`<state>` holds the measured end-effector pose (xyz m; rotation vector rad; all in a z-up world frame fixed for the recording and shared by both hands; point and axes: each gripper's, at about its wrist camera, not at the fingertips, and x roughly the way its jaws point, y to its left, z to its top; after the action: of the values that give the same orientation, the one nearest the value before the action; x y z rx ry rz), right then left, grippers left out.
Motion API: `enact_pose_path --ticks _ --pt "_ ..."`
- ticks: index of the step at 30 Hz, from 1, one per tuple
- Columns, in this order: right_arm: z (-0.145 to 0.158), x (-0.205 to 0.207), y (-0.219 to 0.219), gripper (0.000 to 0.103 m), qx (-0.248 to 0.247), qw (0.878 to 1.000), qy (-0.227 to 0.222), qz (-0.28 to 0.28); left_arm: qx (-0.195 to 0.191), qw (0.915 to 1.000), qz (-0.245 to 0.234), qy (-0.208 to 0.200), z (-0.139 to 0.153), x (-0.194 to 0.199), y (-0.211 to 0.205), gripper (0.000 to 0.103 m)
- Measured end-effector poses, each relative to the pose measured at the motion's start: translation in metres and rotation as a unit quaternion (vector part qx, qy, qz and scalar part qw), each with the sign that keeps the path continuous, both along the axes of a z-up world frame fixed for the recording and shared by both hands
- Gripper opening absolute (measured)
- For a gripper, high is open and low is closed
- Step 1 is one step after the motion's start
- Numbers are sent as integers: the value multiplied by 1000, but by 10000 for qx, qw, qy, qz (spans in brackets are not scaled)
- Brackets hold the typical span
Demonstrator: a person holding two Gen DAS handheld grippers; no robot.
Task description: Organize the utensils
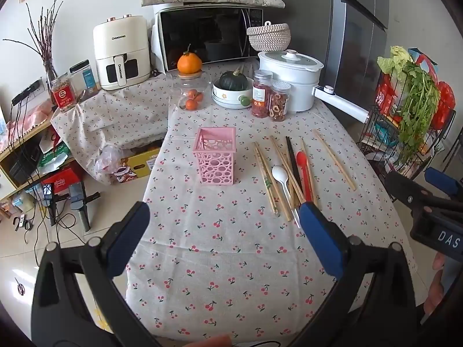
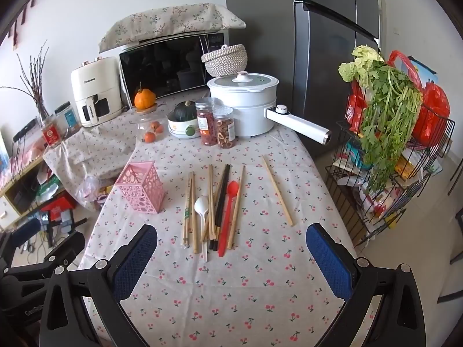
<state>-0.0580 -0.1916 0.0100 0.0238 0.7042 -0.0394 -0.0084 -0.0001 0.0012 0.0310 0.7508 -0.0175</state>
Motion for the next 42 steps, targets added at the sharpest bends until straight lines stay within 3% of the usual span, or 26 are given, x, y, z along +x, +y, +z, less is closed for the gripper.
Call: enact_pose_path --ticks 42 --pt "1 -2 0 103 -16 10000 -17 -8 -1 10000 -26 40 -5 -3 -3 102"
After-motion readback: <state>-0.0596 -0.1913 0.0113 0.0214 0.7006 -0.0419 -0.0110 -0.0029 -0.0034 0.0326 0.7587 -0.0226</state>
